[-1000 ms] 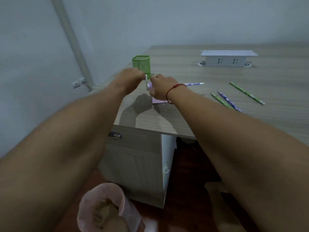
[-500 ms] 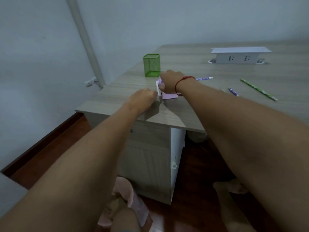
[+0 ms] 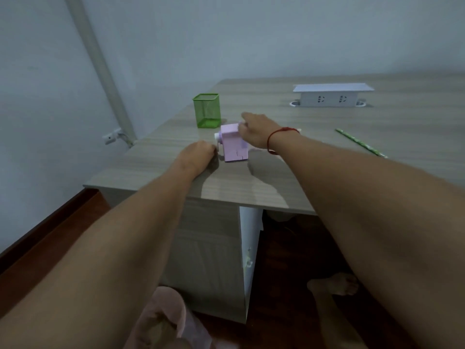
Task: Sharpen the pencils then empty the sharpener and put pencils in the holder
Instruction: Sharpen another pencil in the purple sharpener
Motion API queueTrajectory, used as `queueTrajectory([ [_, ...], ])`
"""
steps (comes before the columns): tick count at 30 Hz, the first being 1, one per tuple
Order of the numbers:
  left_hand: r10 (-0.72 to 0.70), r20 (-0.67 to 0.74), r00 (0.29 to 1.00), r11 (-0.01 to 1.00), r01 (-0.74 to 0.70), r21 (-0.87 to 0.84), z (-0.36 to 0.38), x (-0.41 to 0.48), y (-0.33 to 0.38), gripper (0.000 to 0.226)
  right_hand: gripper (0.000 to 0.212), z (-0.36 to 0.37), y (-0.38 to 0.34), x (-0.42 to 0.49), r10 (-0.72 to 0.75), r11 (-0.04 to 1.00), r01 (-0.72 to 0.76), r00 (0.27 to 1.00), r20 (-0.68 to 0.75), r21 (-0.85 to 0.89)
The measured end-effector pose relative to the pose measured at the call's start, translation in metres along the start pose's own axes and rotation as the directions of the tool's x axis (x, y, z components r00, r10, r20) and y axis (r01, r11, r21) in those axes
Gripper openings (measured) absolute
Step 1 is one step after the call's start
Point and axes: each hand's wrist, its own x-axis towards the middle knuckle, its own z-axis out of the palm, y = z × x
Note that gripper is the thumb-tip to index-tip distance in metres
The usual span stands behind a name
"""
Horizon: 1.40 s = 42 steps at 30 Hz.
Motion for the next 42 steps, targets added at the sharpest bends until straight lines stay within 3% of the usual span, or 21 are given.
queueTrajectory([
  [3,0.03,-0.007,1.0,0.998,-0.03,-0.062,0.002,-0.005,0.003,0.023,0.035,-0.004,0.011,-0.004,0.093,0.995,-0.09,0.994,0.061,-0.046],
  [8,-0.041,-0.008,0.999,0.996,0.041,-0.073,0.005,-0.028,-0.003,0.028,0.025,-0.002,-0.001,-0.022,0.056,0.995,-0.045,0.992,0.116,-0.094],
  [12,-0.044,-0.031,0.999,0.993,0.041,-0.111,-0.002,-0.043,0.003,0.025,0.026,0.0,-0.002,-0.039,0.053,0.981,-0.041,0.997,0.059,-0.19],
  [14,-0.041,-0.133,0.99,0.98,0.014,-0.197,-0.009,-0.049,0.011,0.021,0.025,-0.003,-0.003,-0.044,0.044,0.974,-0.041,0.999,0.007,-0.224],
  [17,-0.109,-0.332,0.937,0.918,-0.033,-0.396,-0.023,-0.051,0.021,0.033,0.024,-0.003,-0.002,-0.051,0.003,0.964,-0.013,0.999,-0.039,-0.265],
  [21,-0.11,-0.412,0.905,0.851,-0.129,-0.509,-0.042,-0.044,0.063,0.036,0.025,-0.004,-0.004,-0.055,-0.045,0.96,0.027,0.997,-0.06,-0.278],
  [26,-0.066,-0.346,0.936,0.894,-0.098,-0.436,-0.022,-0.043,0.07,0.055,0.03,-0.002,-0.007,-0.059,-0.054,0.939,0.046,0.998,-0.013,-0.341],
  [33,-0.057,-0.412,0.909,0.906,-0.126,-0.403,-0.019,-0.036,0.08,0.04,0.026,-0.012,0.016,-0.059,-0.129,0.917,0.094,0.99,-0.065,-0.388],
  [42,-0.069,-0.413,0.908,0.923,-0.099,-0.372,-0.009,-0.05,0.08,0.045,0.025,0.0,0.023,-0.073,-0.172,0.898,0.124,0.982,-0.078,-0.421],
])
